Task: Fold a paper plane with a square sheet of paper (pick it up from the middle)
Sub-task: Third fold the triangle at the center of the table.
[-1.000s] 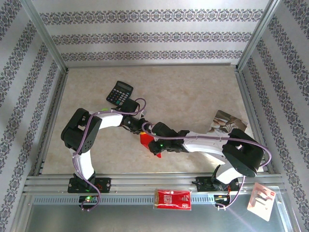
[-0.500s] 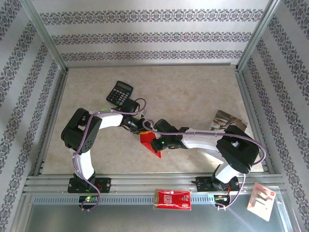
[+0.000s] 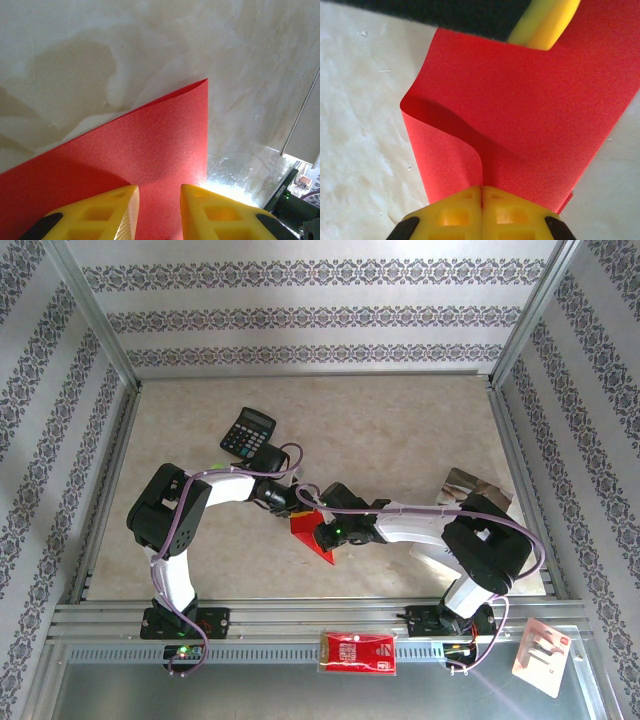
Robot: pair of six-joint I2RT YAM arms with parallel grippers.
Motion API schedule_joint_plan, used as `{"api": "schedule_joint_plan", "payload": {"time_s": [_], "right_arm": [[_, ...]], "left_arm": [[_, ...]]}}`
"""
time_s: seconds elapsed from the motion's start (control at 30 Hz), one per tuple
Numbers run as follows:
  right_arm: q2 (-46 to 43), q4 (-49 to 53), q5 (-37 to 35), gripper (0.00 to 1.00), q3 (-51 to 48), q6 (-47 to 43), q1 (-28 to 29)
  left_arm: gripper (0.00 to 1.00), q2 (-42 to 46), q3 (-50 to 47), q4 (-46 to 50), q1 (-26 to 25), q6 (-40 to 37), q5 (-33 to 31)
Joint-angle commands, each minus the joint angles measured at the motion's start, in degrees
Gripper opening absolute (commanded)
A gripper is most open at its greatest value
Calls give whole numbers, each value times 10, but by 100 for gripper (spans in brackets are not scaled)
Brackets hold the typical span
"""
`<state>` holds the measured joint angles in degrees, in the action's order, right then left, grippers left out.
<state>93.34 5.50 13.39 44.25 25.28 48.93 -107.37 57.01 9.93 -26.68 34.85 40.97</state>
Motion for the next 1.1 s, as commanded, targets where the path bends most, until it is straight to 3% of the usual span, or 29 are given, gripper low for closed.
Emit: {"api": "schedule_joint_plan", "payload": {"time_s": [0.0,1.07], "right_arm": [[5,0,8,5,8,-5,-5],[-17,-10,-2,3,-17,7,-6]], "left_arm": [[28,-30,0,32,-6,-13,-21],[29,-31,-2,28,-6,-12,-23]]}}
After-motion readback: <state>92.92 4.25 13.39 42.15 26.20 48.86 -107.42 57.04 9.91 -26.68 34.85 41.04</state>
